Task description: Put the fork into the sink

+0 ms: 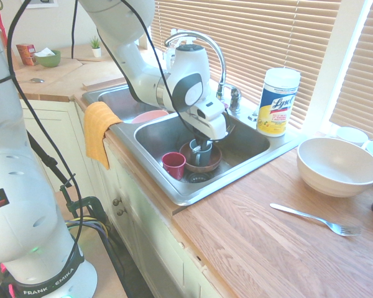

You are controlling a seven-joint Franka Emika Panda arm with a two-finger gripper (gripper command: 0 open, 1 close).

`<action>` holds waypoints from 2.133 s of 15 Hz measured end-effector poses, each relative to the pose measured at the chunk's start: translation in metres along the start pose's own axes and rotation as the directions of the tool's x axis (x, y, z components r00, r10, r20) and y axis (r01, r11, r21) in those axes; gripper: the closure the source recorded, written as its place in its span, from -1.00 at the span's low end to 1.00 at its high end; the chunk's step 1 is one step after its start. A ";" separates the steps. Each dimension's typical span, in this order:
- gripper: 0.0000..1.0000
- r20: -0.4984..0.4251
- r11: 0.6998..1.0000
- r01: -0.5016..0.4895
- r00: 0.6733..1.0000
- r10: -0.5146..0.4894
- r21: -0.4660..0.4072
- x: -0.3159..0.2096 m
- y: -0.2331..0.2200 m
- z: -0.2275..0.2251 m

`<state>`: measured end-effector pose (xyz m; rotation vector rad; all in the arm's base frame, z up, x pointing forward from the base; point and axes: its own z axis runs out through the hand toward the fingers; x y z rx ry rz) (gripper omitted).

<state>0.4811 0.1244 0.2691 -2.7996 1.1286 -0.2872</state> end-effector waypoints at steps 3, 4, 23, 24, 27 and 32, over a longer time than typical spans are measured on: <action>1.00 0.014 1.000 -0.013 1.000 0.013 -0.008 -0.003 0.007 0.030; 1.00 0.014 1.000 -0.025 1.000 0.025 -0.010 -0.005 0.009 0.039; -1.00 0.040 0.991 -0.107 0.993 0.110 -0.075 -0.020 0.032 0.104; -1.00 0.038 0.992 -0.106 0.993 0.109 -0.069 -0.019 0.031 0.103; -1.00 0.015 0.994 -0.104 0.994 0.104 -0.020 -0.013 0.019 0.079; -1.00 -0.042 0.997 -0.045 0.998 0.048 0.064 0.000 -0.009 -0.016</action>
